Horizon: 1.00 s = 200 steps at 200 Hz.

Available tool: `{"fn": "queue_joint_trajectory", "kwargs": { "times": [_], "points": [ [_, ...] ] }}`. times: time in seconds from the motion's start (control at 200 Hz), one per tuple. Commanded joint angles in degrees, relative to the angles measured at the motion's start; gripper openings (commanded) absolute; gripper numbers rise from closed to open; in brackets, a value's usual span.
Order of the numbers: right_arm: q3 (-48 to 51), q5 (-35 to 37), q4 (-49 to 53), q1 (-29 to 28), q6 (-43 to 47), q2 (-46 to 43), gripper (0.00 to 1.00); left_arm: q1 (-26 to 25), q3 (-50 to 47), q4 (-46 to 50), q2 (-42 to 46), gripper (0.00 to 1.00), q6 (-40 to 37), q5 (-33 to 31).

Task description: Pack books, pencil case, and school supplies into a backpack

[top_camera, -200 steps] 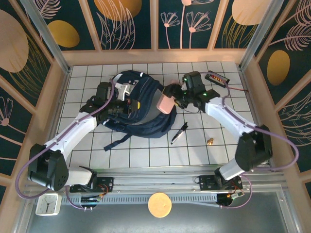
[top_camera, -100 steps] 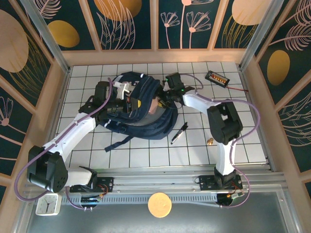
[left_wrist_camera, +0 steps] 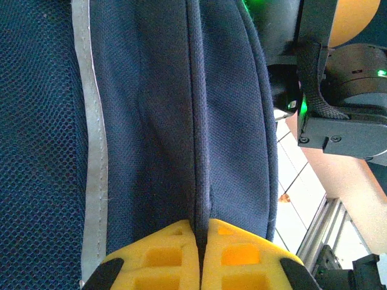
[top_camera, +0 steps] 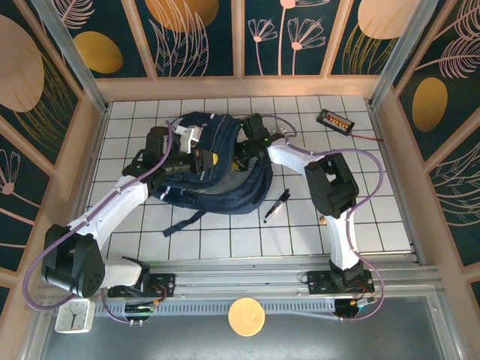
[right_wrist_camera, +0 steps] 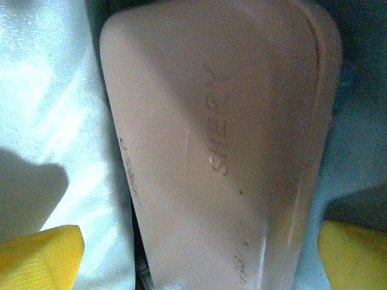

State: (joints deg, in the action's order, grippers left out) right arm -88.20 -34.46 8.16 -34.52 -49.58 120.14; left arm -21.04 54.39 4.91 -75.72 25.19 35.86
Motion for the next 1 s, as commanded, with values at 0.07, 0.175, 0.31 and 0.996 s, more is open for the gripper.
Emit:
{"fn": "queue_joint_trajectory", "kwargs": {
  "times": [0.07, 0.175, 0.31, 0.996],
  "points": [
    [5.60, -2.11, -1.04, 2.01, 0.09, -10.27, 0.99, -0.16, -0.70, -5.83, 1.32, 0.00, -0.36, 3.11],
    [11.68, -2.20, -4.25, 2.88, -2.89, -15.77, 0.99, 0.45, -2.54, -7.67, 2.45, 0.00, 0.73, 1.76],
    [17.83, -0.62, -7.64, 8.17, -6.83, -22.82, 0.99, 0.61, -4.79, -10.27, 3.31, 0.00, 1.45, -1.79],
    [22.86, 11.40, 19.26, -1.52, -1.05, -29.27, 0.99, 2.00, -3.86, 14.35, 11.07, 0.99, 15.13, -26.26]
  ]
}}
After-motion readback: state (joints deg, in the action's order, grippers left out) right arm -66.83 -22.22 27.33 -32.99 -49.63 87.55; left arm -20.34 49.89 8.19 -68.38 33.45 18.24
